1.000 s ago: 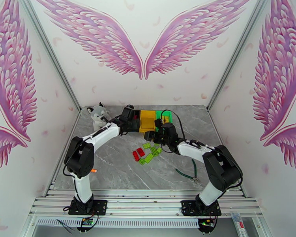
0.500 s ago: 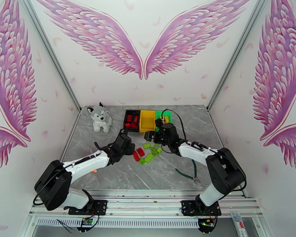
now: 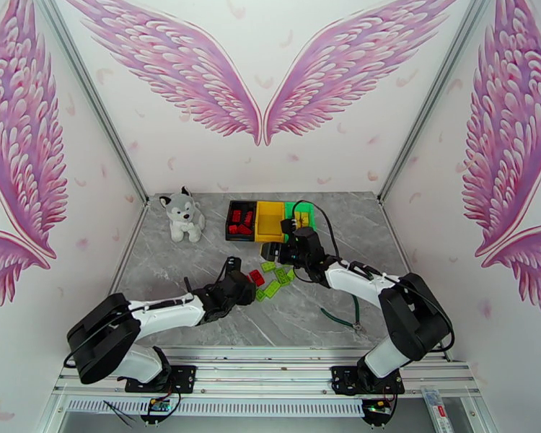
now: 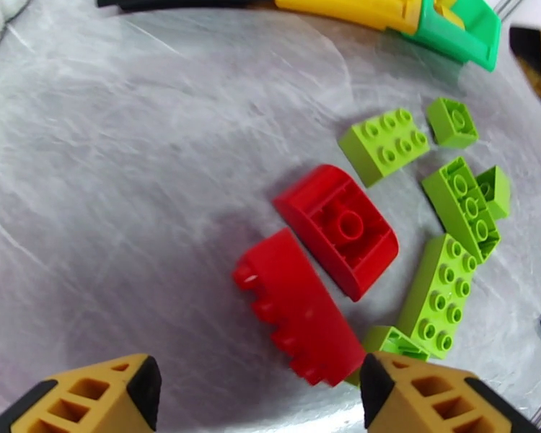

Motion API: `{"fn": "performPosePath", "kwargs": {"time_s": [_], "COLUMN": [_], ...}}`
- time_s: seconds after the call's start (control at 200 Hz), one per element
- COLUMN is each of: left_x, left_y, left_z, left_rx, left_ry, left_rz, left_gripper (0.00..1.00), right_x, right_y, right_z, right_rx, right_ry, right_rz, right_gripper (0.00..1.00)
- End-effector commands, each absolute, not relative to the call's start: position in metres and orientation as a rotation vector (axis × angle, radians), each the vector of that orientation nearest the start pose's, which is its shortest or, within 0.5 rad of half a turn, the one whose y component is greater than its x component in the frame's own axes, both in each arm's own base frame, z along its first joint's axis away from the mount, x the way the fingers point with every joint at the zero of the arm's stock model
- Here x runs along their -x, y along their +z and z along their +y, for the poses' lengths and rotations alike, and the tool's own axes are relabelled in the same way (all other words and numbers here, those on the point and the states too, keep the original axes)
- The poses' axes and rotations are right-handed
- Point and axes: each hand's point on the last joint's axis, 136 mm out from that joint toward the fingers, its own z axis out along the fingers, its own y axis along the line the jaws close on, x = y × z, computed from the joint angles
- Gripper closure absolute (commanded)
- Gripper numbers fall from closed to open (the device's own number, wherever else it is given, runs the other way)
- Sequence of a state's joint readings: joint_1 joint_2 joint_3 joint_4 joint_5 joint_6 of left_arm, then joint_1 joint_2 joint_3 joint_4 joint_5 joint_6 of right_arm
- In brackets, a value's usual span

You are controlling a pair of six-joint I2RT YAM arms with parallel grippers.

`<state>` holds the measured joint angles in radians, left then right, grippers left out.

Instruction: Sort the legos into containers by color

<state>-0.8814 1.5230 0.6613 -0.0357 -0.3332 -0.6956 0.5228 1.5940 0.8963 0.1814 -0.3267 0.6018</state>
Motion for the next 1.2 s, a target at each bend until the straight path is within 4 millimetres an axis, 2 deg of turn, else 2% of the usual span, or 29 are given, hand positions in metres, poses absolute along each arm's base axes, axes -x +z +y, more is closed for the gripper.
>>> {"fn": "performPosePath", "kwargs": {"time_s": [0.0,0.355,0.505,0.84,1.055,1.195], "left_x": [-0.285,-0.293,-0.292,-0.291,-0.288,-0.286], "left_y": [0.053,0.039,0.033,0.039,0.043,0.053], "left_z": [-0.259,-0.254,-0.249,-0.244,-0.232,-0.220], "left_rx": [-0.068,-0.060,-0.051,-0.049,-0.036,-0.014], "left_ry": [-0.327,-0.232,-0.215,-0.205,-0.181,-0.173], "left_rz": [2.399,2.410,2.418,2.409,2.396,2.374], "left_gripper": [0.26,0.29,0.39,0.61,0.71,0.73], "right_x": [-0.368,-0.369,-0.368,-0.368,-0.368,-0.368], "right_y": [0.153,0.151,0.151,0.152,0.152,0.152], "right_z": [0.275,0.279,0.279,0.279,0.279,0.279], "right_rx": [0.138,0.138,0.137,0.135,0.135,0.135], "right_ry": [0.969,0.998,0.997,0.998,0.998,0.999], "right_rz": [2.212,2.217,2.218,2.217,2.217,2.217], "right_gripper": [0.24,0.24,0.25,0.25,0.25,0.25]}}
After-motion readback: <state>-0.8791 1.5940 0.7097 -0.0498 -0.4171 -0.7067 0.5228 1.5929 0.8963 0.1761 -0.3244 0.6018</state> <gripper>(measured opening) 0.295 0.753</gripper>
